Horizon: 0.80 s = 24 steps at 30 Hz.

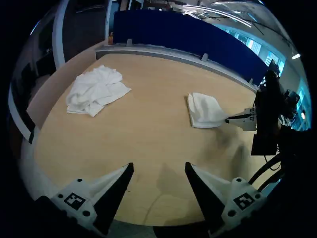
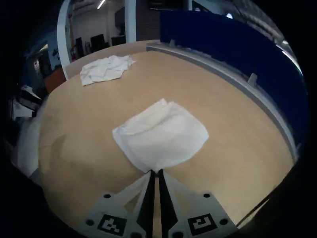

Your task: Fold towel

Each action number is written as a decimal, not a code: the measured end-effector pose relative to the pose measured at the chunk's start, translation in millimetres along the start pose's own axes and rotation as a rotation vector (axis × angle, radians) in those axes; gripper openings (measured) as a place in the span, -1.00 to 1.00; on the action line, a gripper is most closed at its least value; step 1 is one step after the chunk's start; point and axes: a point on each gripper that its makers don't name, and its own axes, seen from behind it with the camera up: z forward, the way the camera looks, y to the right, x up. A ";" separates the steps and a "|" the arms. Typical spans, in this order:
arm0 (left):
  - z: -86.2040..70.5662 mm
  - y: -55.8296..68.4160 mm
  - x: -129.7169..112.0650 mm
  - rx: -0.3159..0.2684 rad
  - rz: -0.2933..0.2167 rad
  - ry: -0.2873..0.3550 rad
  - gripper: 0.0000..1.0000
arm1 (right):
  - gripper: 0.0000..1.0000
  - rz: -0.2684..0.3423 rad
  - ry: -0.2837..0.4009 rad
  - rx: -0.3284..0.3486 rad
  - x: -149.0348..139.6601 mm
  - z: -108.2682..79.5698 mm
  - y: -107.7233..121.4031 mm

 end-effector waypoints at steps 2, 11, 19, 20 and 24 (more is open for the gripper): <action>-0.3 0.9 4.2 -0.002 0.001 0.009 0.93 | -0.87 -0.010 0.029 -0.004 16.1 -7.9 1.6; -6.1 9.5 27.0 -0.020 0.007 0.058 0.93 | -0.87 -0.084 0.156 -0.029 94.0 -53.4 11.5; -11.0 17.7 42.3 -0.041 0.021 0.098 0.93 | -0.88 -0.110 0.228 -0.068 135.2 -91.6 25.2; -11.4 18.4 43.6 -0.043 0.023 0.102 0.92 | -0.88 -0.112 0.232 -0.073 137.3 -95.0 26.9; -13.5 20.9 47.1 -0.051 0.031 0.110 0.93 | -0.88 -0.113 0.239 -0.087 140.1 -104.9 31.9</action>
